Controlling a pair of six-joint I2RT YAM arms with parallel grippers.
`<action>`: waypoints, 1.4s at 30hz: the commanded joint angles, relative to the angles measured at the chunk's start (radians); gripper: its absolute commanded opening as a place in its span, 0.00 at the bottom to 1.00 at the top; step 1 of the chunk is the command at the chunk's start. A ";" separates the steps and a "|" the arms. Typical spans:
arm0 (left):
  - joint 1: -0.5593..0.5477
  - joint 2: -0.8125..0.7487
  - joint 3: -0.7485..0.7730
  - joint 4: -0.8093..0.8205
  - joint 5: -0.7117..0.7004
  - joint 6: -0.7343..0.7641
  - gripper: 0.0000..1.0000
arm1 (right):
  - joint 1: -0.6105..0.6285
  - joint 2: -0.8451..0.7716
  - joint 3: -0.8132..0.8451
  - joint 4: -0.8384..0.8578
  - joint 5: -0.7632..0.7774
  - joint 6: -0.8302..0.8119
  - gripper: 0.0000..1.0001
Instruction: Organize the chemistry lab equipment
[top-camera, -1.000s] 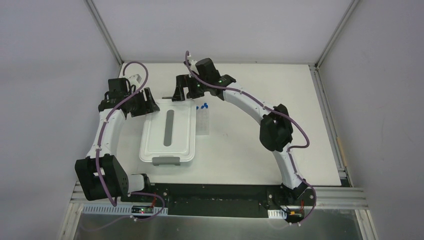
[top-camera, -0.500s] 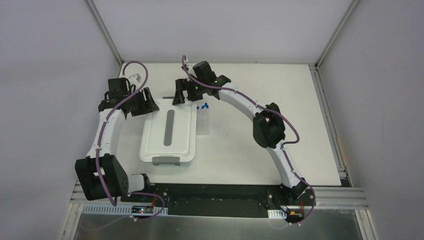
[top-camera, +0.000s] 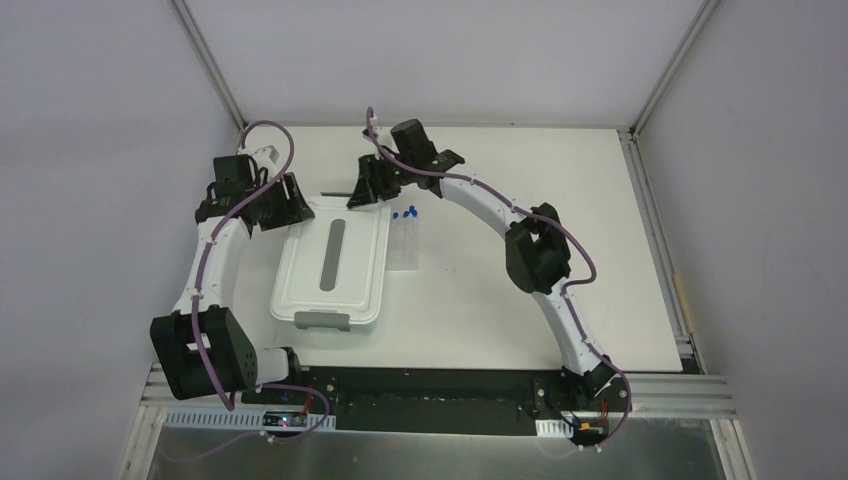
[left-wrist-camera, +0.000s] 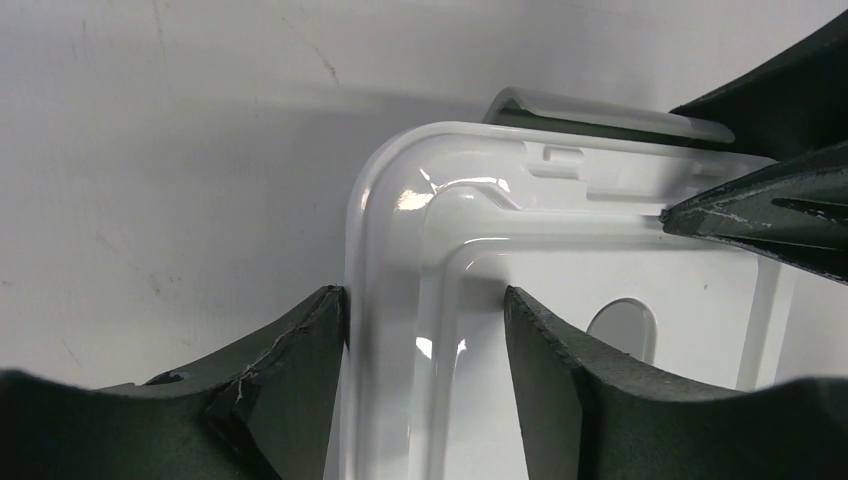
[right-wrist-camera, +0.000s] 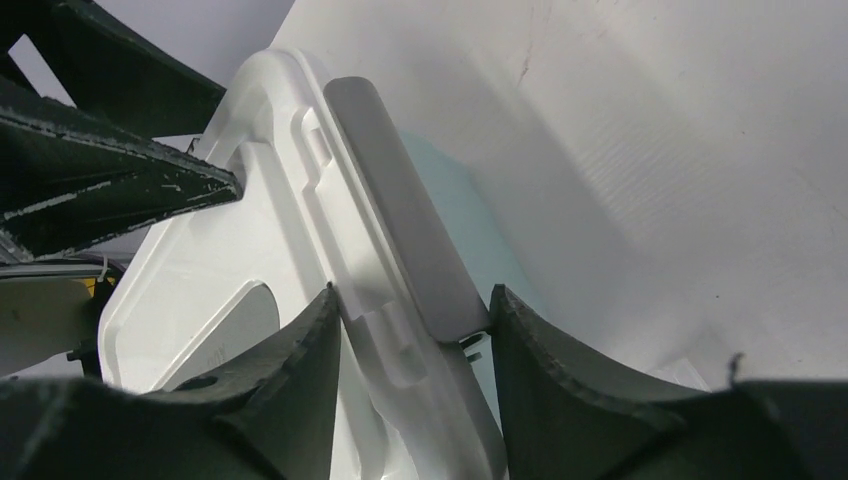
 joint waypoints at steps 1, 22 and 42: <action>-0.008 0.018 -0.024 -0.036 0.010 0.031 0.57 | 0.031 -0.021 -0.038 0.053 0.010 0.007 0.45; -0.008 0.025 -0.025 -0.035 0.001 0.026 0.55 | 0.135 -0.133 -0.208 0.097 0.293 -0.301 0.10; -0.006 0.084 0.028 -0.010 -0.131 -0.031 0.49 | 0.183 -0.098 -0.233 0.306 0.541 -0.378 0.00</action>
